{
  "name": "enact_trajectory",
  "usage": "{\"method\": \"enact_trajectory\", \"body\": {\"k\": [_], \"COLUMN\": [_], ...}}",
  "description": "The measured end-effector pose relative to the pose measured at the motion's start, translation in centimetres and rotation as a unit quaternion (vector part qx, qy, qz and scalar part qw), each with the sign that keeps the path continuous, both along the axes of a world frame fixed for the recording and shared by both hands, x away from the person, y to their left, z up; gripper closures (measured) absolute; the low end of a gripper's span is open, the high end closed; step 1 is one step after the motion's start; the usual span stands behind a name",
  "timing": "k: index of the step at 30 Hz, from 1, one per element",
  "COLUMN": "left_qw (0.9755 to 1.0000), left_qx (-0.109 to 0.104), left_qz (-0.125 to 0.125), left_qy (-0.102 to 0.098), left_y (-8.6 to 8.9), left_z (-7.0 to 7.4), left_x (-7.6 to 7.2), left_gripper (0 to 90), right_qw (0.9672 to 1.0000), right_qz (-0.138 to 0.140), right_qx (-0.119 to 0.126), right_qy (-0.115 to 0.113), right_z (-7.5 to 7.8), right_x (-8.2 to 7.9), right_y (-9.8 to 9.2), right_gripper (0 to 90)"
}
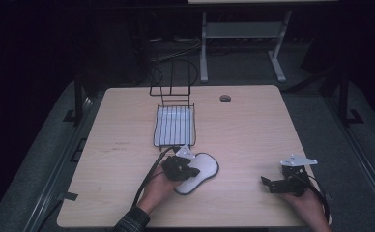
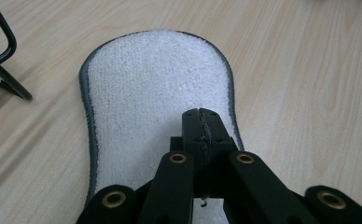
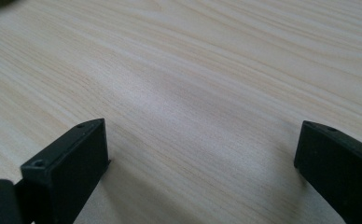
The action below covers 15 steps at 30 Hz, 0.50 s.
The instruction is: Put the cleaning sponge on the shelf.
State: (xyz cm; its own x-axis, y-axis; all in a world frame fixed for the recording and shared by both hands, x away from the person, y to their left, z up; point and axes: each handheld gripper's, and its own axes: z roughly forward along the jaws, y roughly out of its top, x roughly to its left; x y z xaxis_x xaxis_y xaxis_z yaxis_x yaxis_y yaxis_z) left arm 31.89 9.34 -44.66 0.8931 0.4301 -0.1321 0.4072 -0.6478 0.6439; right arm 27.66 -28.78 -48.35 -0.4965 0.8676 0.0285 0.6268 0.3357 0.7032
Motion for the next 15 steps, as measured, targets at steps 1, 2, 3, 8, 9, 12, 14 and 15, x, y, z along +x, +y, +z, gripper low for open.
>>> {"method": "enact_trajectory", "body": {"k": [1, 2, 3, 8, 9, 12, 14, 15], "left_qw": [1.0000, 1.0000, 1.0000, 0.9999, 0.9999, 0.9999, 0.9998, 0.9998], "left_qx": [0.000, 0.000, 0.002, 0.006, 0.007, 0.010, 0.009, 0.008], "left_qz": [0.000, 0.002, 0.001, 0.008, 0.009, 0.012, 0.016, 0.020], "left_qy": [0.001, 0.001, 0.002, -0.002, -0.001, -0.001, 0.003, 0.003], "left_y": [0.1, 0.1, 0.3, 1.0, 1.3, 2.2, 2.8, 3.2], "left_z": [0.0, 0.0, 0.0, 0.2, 0.2, 0.2, 0.2, 0.2], "left_x": [0.0, -0.1, -0.1, -0.5, -0.6, -0.8, -1.0, -1.1], "left_gripper": [90.0, 90.0, 90.0, 90.0, 90.0, 90.0, 90.0, 90.0], "right_qw": [1.0000, 1.0000, 1.0000, 1.0000, 1.0000, 1.0000, 1.0000, 1.0000], "right_qz": [0.000, 0.000, 0.000, 0.000, 0.000, 0.000, 0.000, 0.000], "right_qx": [0.000, 0.000, 0.000, 0.000, 0.000, 0.000, 0.000, 0.000], "right_qy": [0.000, 0.000, 0.000, 0.000, 0.000, 0.000, 0.000, 0.000], "right_z": [0.0, 0.0, 0.0, 0.0, 0.0, 0.0, 0.0, 0.0], "right_x": [0.0, 0.0, 0.0, 0.0, 0.0, 0.0, 0.0, 0.0], "right_y": [0.0, 0.0, 0.0, 0.0, 0.0, 0.0, 0.0, 0.0], "right_gripper": [2.4, 2.4, 2.4, 2.4, 2.4, 2.4, 2.4, 2.4]}}
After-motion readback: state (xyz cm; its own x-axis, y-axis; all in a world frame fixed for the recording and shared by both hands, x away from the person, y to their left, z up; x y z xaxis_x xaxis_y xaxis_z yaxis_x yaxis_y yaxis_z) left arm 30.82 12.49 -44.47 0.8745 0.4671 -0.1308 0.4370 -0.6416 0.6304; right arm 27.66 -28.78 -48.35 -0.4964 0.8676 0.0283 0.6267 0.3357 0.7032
